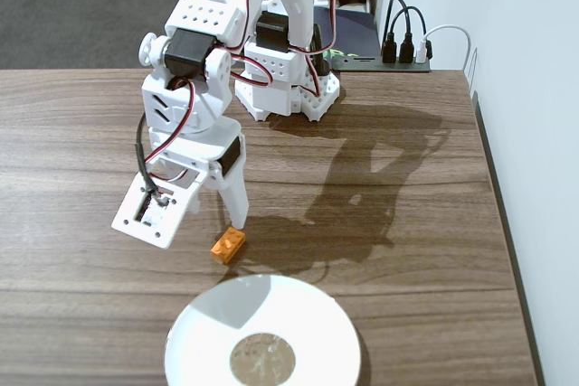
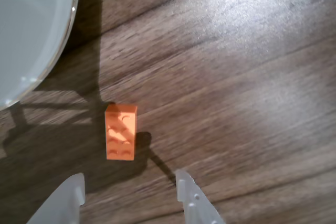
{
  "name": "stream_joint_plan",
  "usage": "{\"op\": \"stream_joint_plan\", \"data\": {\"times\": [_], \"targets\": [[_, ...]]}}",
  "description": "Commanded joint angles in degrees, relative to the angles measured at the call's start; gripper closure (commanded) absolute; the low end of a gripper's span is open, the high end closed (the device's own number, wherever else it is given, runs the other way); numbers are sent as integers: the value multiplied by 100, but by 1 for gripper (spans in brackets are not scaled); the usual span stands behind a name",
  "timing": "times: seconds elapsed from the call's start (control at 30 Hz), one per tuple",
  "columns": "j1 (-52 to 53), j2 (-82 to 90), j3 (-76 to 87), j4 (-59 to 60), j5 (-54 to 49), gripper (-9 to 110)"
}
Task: Grasp a lego block and put it on the plate.
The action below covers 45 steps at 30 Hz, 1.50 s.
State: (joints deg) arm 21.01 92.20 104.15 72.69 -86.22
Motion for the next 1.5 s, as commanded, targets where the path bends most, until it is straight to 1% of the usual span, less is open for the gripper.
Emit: {"op": "stream_joint_plan", "data": {"times": [0.0,0.6,0.97,1.47], "targets": [[-53,-53,-272,-97,-62,78],[-211,-729,-18,-598,9,79],[-431,-686,316,-782,229,80],[-396,-668,519,-1072,571,81]]}}
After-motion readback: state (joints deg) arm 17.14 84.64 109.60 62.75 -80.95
